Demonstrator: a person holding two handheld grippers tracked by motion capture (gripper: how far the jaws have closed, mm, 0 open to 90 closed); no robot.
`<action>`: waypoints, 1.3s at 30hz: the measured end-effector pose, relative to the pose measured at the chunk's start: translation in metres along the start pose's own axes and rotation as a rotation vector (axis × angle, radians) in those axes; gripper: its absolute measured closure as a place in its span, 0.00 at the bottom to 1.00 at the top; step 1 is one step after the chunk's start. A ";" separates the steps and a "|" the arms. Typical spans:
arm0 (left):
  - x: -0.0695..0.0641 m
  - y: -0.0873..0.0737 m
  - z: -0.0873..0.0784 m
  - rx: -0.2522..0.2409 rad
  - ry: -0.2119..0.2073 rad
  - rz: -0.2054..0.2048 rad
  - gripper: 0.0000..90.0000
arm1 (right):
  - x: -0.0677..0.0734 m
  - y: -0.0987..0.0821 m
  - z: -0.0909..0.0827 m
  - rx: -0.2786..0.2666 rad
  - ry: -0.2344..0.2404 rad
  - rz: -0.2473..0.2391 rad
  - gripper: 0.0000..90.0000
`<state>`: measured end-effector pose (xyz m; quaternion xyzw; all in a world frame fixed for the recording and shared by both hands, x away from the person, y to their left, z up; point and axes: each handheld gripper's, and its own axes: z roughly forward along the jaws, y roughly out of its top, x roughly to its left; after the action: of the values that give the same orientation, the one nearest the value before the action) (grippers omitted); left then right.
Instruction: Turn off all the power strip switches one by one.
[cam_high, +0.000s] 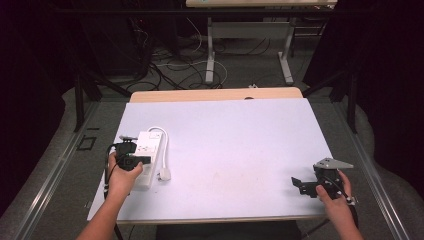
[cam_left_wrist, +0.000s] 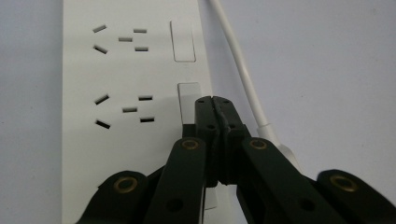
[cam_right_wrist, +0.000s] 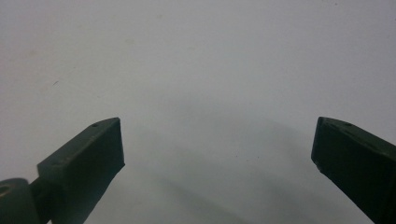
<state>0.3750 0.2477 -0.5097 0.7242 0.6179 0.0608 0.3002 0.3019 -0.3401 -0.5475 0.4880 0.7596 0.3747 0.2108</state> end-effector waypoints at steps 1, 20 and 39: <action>-0.001 -0.001 -0.001 -0.009 0.002 -0.004 1.00 | 0.000 0.000 0.000 -0.001 0.000 0.002 0.02; -0.003 -0.018 -0.019 -0.031 -0.015 0.008 1.00 | 0.000 0.000 -0.001 -0.005 0.000 -0.002 0.02; 0.001 -0.032 -0.016 -0.019 -0.016 -0.010 1.00 | 0.000 0.000 -0.001 -0.006 0.000 0.000 0.02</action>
<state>0.3409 0.2557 -0.5133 0.7186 0.6185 0.0593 0.3123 0.3016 -0.3403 -0.5466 0.4871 0.7587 0.3770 0.2122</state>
